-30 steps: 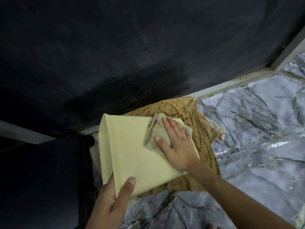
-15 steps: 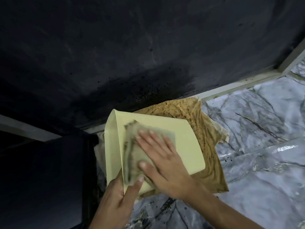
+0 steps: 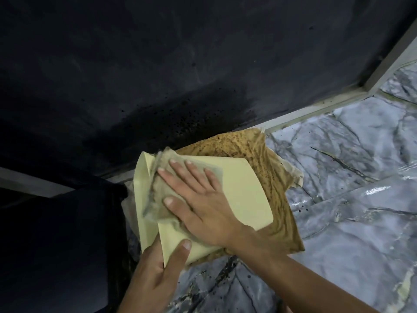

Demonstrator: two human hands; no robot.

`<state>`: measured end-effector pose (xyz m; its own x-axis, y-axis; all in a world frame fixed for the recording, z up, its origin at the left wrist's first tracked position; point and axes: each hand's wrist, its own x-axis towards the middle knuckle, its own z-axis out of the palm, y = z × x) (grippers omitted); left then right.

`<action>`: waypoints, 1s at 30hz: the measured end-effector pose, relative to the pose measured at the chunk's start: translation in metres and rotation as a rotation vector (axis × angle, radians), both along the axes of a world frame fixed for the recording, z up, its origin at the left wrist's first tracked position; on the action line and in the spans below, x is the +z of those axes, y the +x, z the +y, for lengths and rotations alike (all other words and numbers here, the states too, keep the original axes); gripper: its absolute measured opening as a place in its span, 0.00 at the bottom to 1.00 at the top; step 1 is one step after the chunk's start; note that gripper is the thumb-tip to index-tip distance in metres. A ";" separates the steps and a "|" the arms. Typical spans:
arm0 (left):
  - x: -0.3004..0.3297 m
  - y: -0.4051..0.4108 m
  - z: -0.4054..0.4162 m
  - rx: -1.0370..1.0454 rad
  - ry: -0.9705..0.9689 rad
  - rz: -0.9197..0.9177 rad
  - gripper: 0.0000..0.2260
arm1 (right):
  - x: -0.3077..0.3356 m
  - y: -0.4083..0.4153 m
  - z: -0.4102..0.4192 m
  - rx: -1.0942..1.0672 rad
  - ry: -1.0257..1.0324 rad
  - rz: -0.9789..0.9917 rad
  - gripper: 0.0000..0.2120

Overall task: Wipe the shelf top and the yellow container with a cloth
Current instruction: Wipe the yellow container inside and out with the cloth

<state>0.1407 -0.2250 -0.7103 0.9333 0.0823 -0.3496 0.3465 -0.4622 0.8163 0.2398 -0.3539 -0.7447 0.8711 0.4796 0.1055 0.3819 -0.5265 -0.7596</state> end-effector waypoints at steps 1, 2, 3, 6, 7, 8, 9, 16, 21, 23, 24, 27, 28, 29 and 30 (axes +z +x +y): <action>-0.001 -0.002 0.002 0.004 0.004 0.002 0.26 | -0.014 -0.009 -0.012 -0.006 -0.015 -0.045 0.26; -0.003 -0.003 0.005 0.022 0.013 0.013 0.25 | -0.029 -0.017 -0.027 -0.032 -0.036 -0.054 0.26; -0.007 -0.004 0.007 0.039 0.021 0.020 0.23 | -0.044 -0.023 -0.043 -0.079 -0.061 -0.032 0.26; -0.010 -0.005 0.006 0.065 0.031 0.039 0.18 | -0.076 -0.018 -0.081 -0.275 -0.092 0.143 0.27; -0.010 -0.005 0.004 0.062 0.034 0.041 0.16 | -0.078 -0.012 -0.084 -0.336 -0.082 0.212 0.27; -0.008 -0.003 0.000 0.052 0.032 0.050 0.15 | -0.075 -0.006 -0.081 -0.381 -0.069 0.267 0.27; -0.005 -0.001 -0.003 0.036 0.025 0.061 0.14 | -0.067 -0.002 -0.072 -0.396 -0.058 0.300 0.26; 0.006 0.007 -0.001 -0.070 0.047 0.072 0.26 | -0.008 0.000 -0.007 -0.108 0.032 0.089 0.23; 0.022 0.014 0.006 -0.143 0.070 0.174 0.14 | -0.061 0.008 -0.062 -0.277 0.027 0.121 0.24; 0.037 0.029 0.011 -0.139 -0.014 0.263 0.14 | -0.076 0.014 -0.079 -0.301 0.045 0.149 0.24; 0.042 0.042 0.013 -0.062 -0.104 0.267 0.15 | -0.083 0.015 -0.085 -0.295 0.055 0.138 0.23; 0.040 0.101 0.019 0.272 -0.313 0.205 0.17 | -0.102 0.016 -0.107 -0.256 0.084 0.045 0.23; 0.038 0.125 0.020 0.333 -0.322 0.227 0.20 | -0.108 0.015 -0.113 -0.258 0.114 0.047 0.22; 0.037 0.145 0.022 0.353 -0.323 0.274 0.25 | -0.112 0.015 -0.120 -0.272 0.148 0.062 0.22; 0.036 0.163 0.024 0.346 -0.318 0.331 0.28 | -0.116 0.014 -0.126 -0.294 0.171 0.075 0.21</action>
<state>0.3042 -0.2012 -0.6740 0.7074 0.2065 -0.6760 0.6946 -0.0262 0.7189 0.2543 -0.4795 -0.8610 0.9778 0.1875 0.0932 0.1724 -0.4681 -0.8667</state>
